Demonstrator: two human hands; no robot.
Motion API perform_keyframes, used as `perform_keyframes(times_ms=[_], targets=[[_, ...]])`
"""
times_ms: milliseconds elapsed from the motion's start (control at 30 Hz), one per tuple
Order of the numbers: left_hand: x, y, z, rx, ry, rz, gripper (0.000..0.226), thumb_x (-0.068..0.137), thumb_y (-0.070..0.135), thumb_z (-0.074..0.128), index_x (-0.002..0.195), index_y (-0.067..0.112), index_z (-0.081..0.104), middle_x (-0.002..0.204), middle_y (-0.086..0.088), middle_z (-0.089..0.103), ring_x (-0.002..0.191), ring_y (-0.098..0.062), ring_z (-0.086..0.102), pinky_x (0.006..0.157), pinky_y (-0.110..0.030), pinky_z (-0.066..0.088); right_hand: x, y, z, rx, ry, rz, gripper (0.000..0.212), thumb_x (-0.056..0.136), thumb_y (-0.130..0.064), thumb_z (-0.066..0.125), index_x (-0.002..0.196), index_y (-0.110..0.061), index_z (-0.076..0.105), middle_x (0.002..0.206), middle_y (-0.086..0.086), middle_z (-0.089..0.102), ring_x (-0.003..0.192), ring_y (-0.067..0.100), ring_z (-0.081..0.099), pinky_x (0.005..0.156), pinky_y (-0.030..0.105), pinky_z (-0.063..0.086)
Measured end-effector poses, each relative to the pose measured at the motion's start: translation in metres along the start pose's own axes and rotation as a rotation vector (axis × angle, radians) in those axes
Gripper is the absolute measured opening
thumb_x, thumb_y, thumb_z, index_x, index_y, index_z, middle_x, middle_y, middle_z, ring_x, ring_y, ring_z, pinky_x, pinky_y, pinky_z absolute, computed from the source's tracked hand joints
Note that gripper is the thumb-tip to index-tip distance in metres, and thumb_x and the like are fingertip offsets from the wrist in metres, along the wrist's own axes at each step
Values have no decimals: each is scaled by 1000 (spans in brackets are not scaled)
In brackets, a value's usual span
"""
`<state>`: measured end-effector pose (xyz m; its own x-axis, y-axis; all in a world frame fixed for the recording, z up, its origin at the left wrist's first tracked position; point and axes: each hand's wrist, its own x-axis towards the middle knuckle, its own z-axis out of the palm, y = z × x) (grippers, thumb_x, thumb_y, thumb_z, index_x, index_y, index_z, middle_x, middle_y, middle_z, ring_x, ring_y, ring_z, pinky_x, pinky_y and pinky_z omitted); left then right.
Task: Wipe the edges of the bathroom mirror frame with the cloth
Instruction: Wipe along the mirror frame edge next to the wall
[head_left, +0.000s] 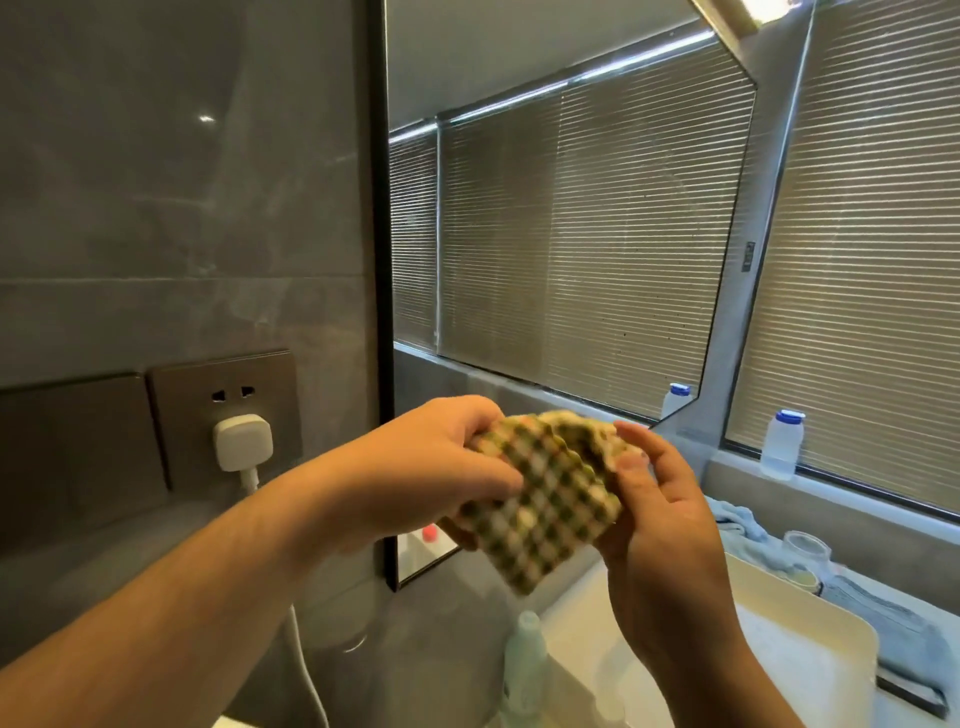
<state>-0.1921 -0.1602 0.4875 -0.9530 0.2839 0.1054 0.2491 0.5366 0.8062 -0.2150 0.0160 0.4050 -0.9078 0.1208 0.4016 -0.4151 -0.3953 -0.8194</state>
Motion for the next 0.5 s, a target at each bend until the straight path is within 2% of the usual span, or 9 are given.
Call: perform_keyframes(times_ms=[67, 133, 200, 267, 333, 367, 433, 500], targets=[[1, 4, 4, -87, 63, -69, 19, 82, 19, 66, 100, 16, 59, 74, -5, 64, 57, -16, 62, 49, -32, 50, -4, 1, -6, -20, -64, -78, 50, 99, 5, 43, 121, -35, 62, 121, 1, 68, 107, 19, 68, 80, 31, 60], [1, 6, 6, -145, 111, -154, 10, 92, 16, 58, 99, 9, 57, 66, -3, 61, 46, -10, 58, 44, -23, 42, -10, 8, -11, -234, -182, -315, 74, 86, 18, 49, 124, -44, 60, 145, -11, 49, 131, 12, 52, 94, 28, 53], [-2, 5, 8, -193, 93, -196, 7, 94, 15, 53, 94, 10, 58, 53, 0, 57, 40, -10, 54, 42, -19, 38, -13, 15, -14, -639, -254, -565, 74, 76, 4, 59, 128, -49, 56, 159, -14, 27, 146, 9, 28, 110, 31, 38], [-3, 8, 12, -226, 91, -237, 11, 95, 15, 52, 87, 11, 58, 47, 2, 55, 38, -10, 51, 42, -19, 33, -10, 21, -20, -862, -215, -719, 57, 76, -14, 70, 124, -45, 62, 160, -7, 26, 149, 14, 22, 114, 31, 29], [-2, 12, 17, -259, 106, -290, 19, 96, 20, 53, 80, 12, 57, 51, -1, 56, 41, -12, 50, 43, -21, 30, -11, 18, -19, -814, -159, -710, 30, 80, -27, 70, 106, -42, 71, 154, -5, 39, 146, 17, 30, 113, 28, 30], [-2, 13, 19, -279, 110, -307, 22, 96, 28, 54, 79, 13, 56, 56, -1, 57, 44, -12, 50, 44, -22, 29, -12, 16, -18, -742, -149, -660, 21, 82, -30, 66, 99, -41, 71, 147, -7, 48, 141, 15, 40, 109, 26, 36], [-3, 12, 23, -310, 73, -307, 34, 89, 51, 59, 82, 18, 58, 63, 1, 53, 51, -11, 46, 48, -21, 29, -18, 12, -16, -470, -148, -463, 12, 85, -30, 60, 91, -36, 69, 115, -8, 69, 112, 15, 63, 89, 29, 51], [-5, 13, 24, -259, -15, -238, 45, 73, 66, 66, 81, 22, 61, 64, 5, 47, 53, -9, 37, 52, -23, 24, -19, 9, -16, -294, -89, -257, 13, 88, -30, 55, 87, -28, 68, 87, 5, 71, 84, 26, 68, 70, 44, 57]])
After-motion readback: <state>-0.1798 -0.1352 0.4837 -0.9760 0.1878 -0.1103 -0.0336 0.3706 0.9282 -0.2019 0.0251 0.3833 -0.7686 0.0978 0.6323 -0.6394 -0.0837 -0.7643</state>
